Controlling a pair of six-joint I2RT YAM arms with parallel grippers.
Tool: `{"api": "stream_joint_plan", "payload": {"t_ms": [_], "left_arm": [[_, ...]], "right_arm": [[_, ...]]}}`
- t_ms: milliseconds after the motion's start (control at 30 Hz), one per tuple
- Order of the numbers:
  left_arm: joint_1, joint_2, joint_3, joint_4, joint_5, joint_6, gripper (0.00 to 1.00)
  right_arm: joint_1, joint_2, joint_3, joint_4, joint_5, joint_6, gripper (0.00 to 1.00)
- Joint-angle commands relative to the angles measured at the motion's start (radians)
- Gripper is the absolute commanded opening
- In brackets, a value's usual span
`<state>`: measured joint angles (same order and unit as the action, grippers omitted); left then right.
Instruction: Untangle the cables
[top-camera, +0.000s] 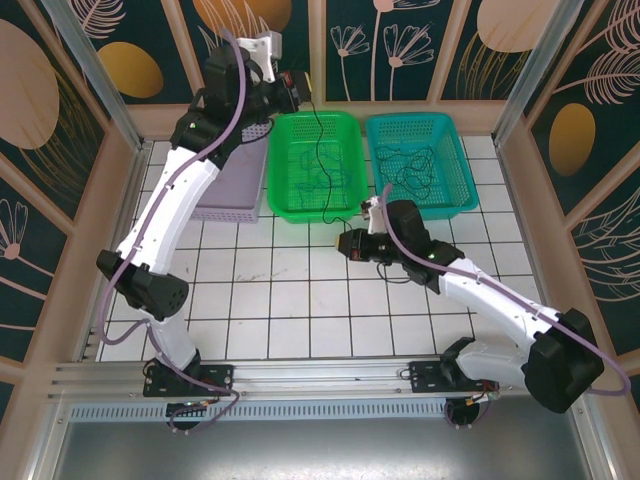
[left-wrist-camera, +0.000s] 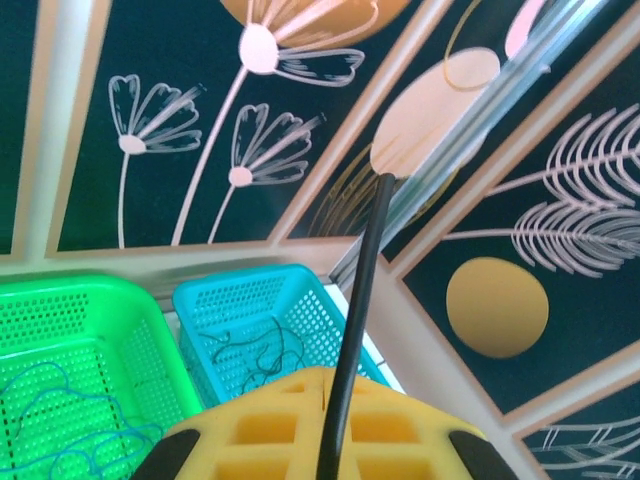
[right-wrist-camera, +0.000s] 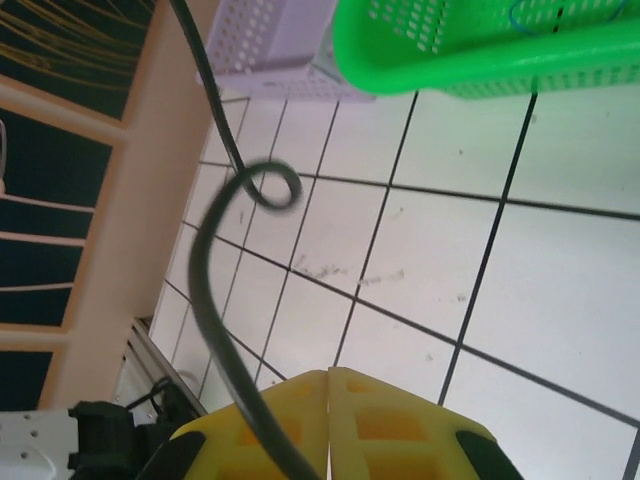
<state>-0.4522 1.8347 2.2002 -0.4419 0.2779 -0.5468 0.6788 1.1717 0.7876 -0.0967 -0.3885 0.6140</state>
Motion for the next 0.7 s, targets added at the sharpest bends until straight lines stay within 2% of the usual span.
{"api": "stream_joint_plan", "payload": {"t_ms": [0, 167, 333, 500, 667], "left_arm": [[0.063, 0.025, 0.071, 0.123, 0.049, -0.079, 0.0], [0.164, 0.083, 0.133, 0.236, 0.116, -0.203, 0.0], [0.194, 0.12, 0.158, 0.304, 0.172, -0.28, 0.0], [0.194, 0.13, 0.139, 0.319, 0.192, -0.295, 0.0], [0.195, 0.127, 0.141, 0.317, 0.191, -0.294, 0.0]], "right_arm": [[0.065, 0.04, 0.047, -0.117, 0.08, -0.056, 0.0], [0.195, 0.138, 0.071, -0.216, 0.118, -0.084, 0.0], [0.304, 0.245, 0.12, -0.269, 0.14, -0.116, 0.0], [0.341, 0.322, 0.192, -0.302, 0.148, -0.162, 0.0], [0.322, 0.312, 0.192, -0.277, 0.123, -0.154, 0.0]]}}
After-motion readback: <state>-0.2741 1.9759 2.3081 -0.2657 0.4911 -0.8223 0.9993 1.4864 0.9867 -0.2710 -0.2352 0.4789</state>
